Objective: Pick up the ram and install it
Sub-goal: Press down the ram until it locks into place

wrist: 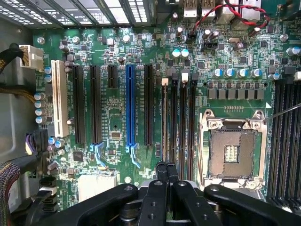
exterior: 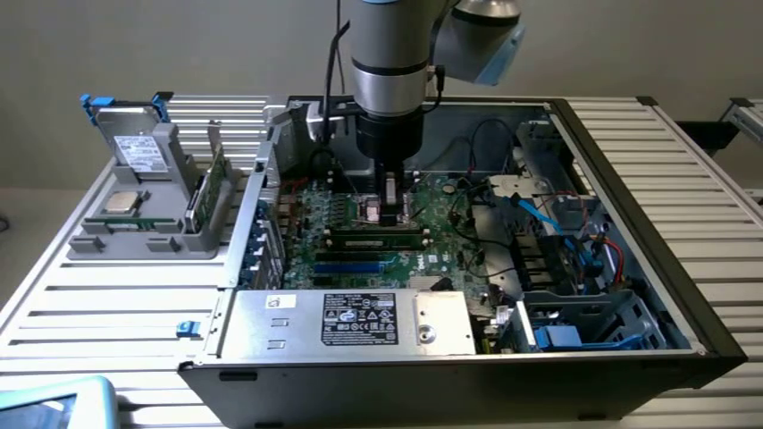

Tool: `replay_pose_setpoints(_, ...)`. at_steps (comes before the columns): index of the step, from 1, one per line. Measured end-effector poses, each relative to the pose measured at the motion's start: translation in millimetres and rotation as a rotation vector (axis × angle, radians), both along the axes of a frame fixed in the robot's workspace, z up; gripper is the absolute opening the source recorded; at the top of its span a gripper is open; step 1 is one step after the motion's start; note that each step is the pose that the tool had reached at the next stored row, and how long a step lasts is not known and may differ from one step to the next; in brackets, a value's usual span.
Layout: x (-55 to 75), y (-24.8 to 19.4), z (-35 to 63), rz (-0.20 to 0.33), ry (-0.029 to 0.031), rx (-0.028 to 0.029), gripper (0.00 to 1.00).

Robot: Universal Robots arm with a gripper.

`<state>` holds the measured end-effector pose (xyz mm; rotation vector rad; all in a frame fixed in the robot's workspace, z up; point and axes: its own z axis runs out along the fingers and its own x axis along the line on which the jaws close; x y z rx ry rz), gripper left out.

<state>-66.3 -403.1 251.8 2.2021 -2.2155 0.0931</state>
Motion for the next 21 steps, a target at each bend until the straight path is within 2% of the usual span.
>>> replay_pose_setpoints(17, 0.0, 0.0, 0.0, 0.0, 0.0149, 0.0, 0.11)
replay_pose_setpoints(21, 0.0, 0.0, 0.0, -0.005, 0.0155, 0.0, 0.11)
